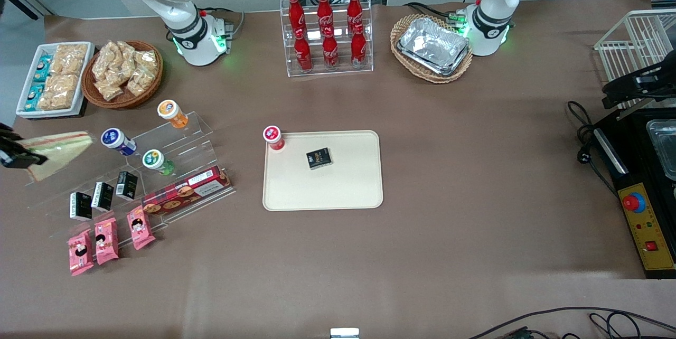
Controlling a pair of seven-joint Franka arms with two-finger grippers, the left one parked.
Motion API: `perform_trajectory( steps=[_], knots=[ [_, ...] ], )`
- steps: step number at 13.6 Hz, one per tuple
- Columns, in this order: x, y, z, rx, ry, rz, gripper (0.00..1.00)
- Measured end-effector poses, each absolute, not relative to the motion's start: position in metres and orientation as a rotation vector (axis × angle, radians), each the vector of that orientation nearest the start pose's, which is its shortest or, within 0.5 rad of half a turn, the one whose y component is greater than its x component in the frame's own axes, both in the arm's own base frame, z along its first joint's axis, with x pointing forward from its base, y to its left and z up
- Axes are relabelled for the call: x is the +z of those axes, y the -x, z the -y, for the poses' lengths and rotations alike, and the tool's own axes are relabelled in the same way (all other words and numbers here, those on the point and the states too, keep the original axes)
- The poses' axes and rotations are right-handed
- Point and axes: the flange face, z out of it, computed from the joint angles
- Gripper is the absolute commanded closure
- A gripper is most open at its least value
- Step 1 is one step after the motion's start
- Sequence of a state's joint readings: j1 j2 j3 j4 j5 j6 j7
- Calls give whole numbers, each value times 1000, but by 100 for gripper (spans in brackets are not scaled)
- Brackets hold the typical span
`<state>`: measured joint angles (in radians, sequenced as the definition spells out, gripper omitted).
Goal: Place sandwich on tray
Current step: 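Lift the sandwich and carry it toward the cream tray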
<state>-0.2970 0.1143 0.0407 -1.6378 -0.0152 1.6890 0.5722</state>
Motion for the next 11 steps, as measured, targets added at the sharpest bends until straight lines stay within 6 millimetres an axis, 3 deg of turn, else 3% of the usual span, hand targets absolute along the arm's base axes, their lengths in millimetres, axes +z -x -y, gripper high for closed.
perform_trajectory(
  steps=[2, 7, 11],
  knots=[
    [537, -583, 102, 93, 2875, -1315, 49],
    [538, -599, -44, 58, 2769, -1452, 48],
    [514, -608, -140, 56, 2656, -1500, 48]
  ],
)
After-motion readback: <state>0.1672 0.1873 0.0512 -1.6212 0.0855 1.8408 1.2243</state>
